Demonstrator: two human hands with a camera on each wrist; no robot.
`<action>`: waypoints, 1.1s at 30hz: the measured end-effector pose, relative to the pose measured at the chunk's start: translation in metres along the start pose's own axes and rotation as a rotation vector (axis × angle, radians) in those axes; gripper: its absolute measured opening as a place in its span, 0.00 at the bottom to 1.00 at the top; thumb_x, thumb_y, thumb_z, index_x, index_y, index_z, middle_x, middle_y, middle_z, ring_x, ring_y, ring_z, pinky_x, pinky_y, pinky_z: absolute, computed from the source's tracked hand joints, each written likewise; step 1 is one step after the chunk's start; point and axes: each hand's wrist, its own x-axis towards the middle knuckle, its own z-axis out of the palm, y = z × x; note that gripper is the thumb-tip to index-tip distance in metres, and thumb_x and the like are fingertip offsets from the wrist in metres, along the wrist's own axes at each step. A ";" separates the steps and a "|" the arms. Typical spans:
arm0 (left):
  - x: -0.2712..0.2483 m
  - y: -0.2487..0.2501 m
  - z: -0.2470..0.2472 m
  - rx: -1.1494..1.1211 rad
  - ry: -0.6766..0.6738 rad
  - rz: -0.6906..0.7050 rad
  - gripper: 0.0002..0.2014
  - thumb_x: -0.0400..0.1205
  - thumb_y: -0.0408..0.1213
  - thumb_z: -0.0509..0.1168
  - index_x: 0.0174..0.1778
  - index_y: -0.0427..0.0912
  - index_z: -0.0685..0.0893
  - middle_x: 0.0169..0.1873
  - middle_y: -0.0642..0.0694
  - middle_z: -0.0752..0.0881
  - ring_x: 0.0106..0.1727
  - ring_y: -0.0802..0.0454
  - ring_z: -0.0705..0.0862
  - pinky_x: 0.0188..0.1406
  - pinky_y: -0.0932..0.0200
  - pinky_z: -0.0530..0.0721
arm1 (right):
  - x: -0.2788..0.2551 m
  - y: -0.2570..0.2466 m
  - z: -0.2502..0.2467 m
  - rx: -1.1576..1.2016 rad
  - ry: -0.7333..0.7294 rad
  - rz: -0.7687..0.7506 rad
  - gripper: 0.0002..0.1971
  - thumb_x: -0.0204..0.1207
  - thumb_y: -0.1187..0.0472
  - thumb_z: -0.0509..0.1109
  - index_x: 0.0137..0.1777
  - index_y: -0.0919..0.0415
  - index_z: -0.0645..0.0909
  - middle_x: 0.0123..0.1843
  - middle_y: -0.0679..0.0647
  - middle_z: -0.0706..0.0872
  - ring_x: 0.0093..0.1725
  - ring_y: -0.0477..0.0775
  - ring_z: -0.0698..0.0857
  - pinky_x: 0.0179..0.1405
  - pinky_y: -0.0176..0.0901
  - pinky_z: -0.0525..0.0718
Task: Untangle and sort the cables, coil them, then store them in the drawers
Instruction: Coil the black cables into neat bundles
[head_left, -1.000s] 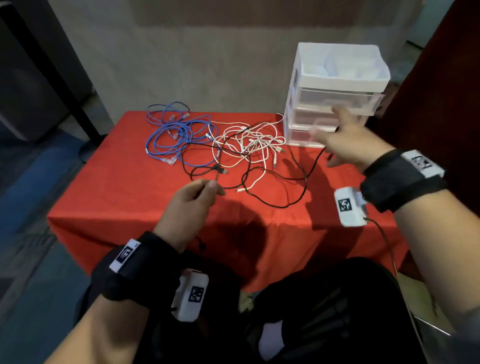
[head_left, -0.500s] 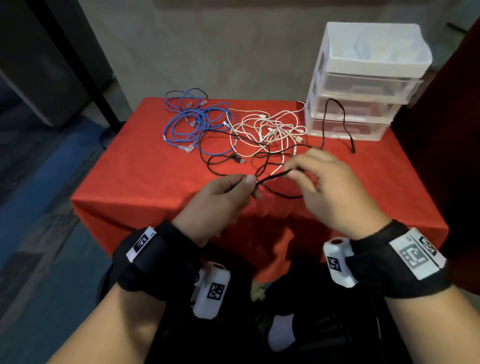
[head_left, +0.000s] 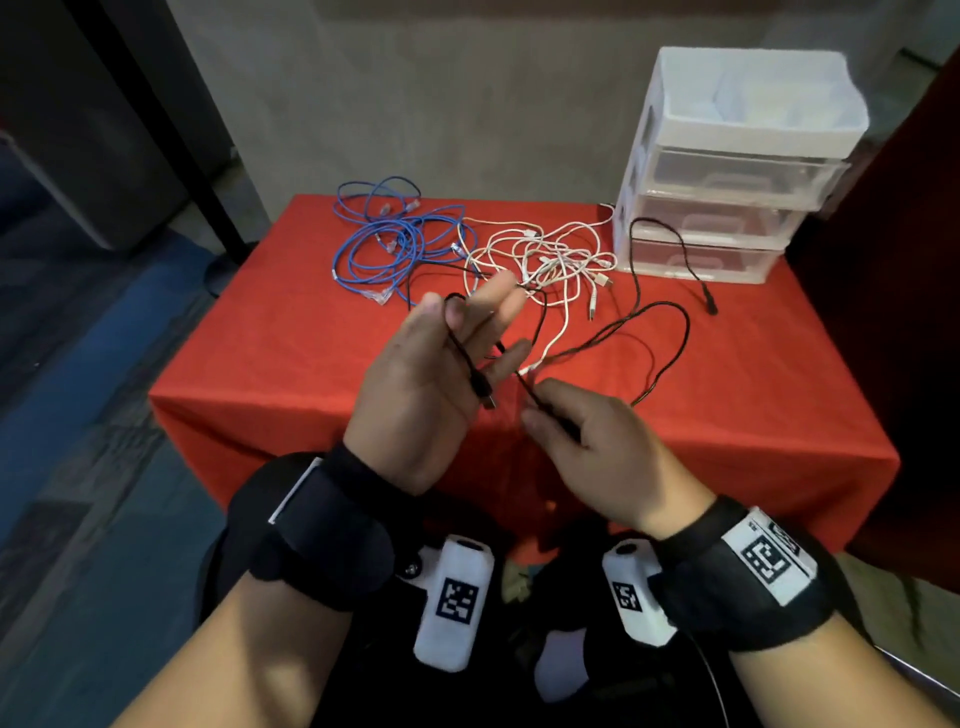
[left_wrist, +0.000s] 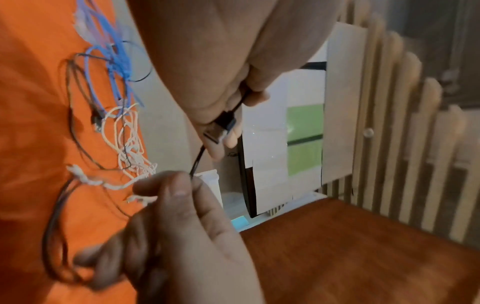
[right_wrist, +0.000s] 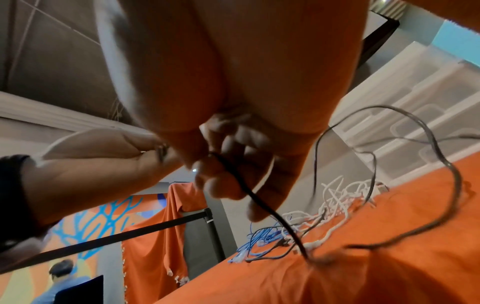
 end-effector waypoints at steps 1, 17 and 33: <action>0.001 -0.003 -0.001 0.108 0.037 0.078 0.17 0.94 0.41 0.45 0.42 0.45 0.71 0.74 0.35 0.81 0.76 0.43 0.80 0.72 0.39 0.80 | -0.003 -0.002 -0.001 -0.029 -0.038 -0.019 0.12 0.85 0.58 0.68 0.40 0.47 0.74 0.29 0.41 0.75 0.31 0.36 0.74 0.35 0.40 0.72; -0.014 -0.015 0.010 0.608 -0.248 -0.084 0.17 0.92 0.41 0.51 0.48 0.35 0.80 0.29 0.40 0.77 0.25 0.47 0.73 0.24 0.65 0.71 | 0.000 -0.025 -0.055 0.450 -0.010 0.081 0.13 0.86 0.64 0.69 0.68 0.54 0.86 0.44 0.48 0.90 0.34 0.50 0.86 0.30 0.44 0.85; -0.001 -0.028 -0.012 0.729 -0.026 -0.146 0.08 0.78 0.36 0.75 0.47 0.35 0.87 0.33 0.41 0.84 0.33 0.56 0.80 0.35 0.63 0.79 | 0.005 -0.004 -0.042 0.268 0.148 0.063 0.03 0.81 0.61 0.76 0.49 0.55 0.91 0.43 0.49 0.93 0.46 0.51 0.90 0.51 0.53 0.87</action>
